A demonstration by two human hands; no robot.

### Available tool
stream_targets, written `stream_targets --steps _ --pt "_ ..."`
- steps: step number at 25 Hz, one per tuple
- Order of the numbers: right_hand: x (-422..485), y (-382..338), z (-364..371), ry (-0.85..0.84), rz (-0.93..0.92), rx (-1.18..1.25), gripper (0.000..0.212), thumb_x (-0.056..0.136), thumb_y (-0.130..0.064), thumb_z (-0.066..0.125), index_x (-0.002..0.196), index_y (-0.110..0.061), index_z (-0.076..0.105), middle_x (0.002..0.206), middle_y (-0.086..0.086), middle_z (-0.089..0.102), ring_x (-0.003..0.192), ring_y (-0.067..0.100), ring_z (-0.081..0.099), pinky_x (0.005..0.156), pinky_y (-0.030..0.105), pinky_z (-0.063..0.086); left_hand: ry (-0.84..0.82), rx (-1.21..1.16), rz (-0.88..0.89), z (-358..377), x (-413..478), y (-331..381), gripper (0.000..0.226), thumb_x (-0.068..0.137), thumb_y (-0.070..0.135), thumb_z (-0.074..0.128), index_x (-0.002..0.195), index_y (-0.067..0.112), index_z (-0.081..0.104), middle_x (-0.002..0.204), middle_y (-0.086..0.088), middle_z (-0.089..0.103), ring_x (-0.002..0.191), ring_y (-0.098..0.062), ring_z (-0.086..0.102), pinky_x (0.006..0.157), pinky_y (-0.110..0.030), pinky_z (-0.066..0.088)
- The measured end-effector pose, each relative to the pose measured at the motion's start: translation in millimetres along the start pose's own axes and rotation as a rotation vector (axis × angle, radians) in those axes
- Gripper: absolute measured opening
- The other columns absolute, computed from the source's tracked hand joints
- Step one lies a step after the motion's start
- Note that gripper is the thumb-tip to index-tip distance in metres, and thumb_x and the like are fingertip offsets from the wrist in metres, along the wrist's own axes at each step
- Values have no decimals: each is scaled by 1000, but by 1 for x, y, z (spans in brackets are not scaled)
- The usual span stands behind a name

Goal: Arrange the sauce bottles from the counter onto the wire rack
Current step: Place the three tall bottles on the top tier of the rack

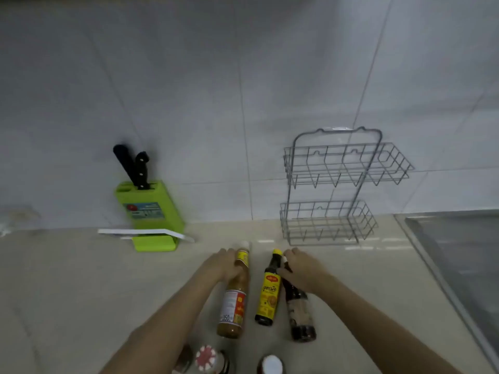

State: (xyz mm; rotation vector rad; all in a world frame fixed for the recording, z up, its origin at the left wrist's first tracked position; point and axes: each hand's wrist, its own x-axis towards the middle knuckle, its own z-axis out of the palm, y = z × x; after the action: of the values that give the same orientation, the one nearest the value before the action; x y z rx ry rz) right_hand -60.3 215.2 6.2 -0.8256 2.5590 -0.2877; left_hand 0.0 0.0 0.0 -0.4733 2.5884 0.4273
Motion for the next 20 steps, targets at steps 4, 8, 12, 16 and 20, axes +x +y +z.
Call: stream_targets --steps 4,8,12,16,20 --pt "20 -2 15 48 -26 -16 41 94 -41 45 121 -10 46 119 11 51 108 28 52 84 36 44 -47 -170 -55 18 11 0 58 77 44 67 123 11 53 124 -15 62 111 -30 60 84 -31 46" --pt "29 -1 23 91 -48 13 36 93 -36 46 119 -11 48 117 10 52 107 28 53 84 36 44 -22 -285 -60 27 15 3 56 73 45 72 118 15 56 120 -11 65 108 -28 62 81 -28 44" --pt "33 -4 15 141 -52 205 40 94 -35 50 126 -11 50 124 8 53 114 25 53 91 33 43 -13 -424 -13 25 6 3 46 76 38 72 115 18 61 118 -8 68 106 -26 64 94 -37 52" --pt "32 -26 -20 182 -65 550 43 95 -39 51 125 -8 52 117 8 63 100 19 61 80 26 45 84 -512 211 -8 -16 11 43 80 25 72 120 14 60 115 -9 69 102 -24 65 93 -41 53" --pt "13 -48 -77 199 -99 893 27 93 -38 55 102 -12 57 83 -2 63 69 12 60 63 27 47 242 -658 446 -53 -54 38 45 81 24 71 120 41 56 110 5 71 93 -9 67 81 -26 54"
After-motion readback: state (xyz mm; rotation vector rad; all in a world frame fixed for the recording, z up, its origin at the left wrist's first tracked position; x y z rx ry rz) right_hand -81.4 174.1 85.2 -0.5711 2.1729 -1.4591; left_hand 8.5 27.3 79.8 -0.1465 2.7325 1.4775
